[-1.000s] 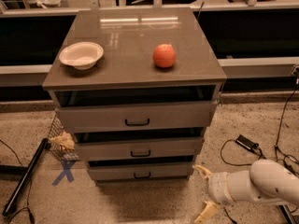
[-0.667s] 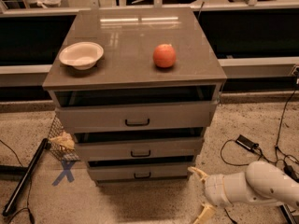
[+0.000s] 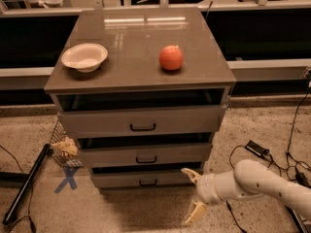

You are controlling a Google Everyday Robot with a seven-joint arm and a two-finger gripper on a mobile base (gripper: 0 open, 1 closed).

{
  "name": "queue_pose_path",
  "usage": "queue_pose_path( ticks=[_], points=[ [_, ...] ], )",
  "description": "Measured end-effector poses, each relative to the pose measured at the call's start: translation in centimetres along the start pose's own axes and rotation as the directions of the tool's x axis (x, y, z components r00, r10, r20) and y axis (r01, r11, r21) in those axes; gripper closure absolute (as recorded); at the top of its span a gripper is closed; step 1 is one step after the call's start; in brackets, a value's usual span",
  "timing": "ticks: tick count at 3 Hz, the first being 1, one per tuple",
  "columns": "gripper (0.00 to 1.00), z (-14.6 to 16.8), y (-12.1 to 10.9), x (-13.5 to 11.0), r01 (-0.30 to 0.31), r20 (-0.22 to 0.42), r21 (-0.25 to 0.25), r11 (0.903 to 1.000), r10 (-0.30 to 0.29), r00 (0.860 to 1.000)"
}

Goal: Open bottom drawer

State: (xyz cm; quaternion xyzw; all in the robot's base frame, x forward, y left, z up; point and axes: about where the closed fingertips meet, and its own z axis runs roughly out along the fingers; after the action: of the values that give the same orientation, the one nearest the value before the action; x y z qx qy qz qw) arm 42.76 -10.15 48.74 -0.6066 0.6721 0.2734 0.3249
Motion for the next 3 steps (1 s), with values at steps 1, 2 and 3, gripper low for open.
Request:
queue_pose_path(
  ticks=[1, 2, 3],
  points=[
    [0.0, 5.4, -1.7, 0.7, 0.014, 0.106, -0.056, 0.9983, -0.008, 0.994],
    [0.0, 6.3, -1.7, 1.2, -0.003, 0.129, -0.062, 0.9981, 0.011, 0.992],
    [0.0, 6.8, -1.5, 1.3, -0.026, 0.165, -0.072, 0.997, 0.038, 0.986]
  ],
)
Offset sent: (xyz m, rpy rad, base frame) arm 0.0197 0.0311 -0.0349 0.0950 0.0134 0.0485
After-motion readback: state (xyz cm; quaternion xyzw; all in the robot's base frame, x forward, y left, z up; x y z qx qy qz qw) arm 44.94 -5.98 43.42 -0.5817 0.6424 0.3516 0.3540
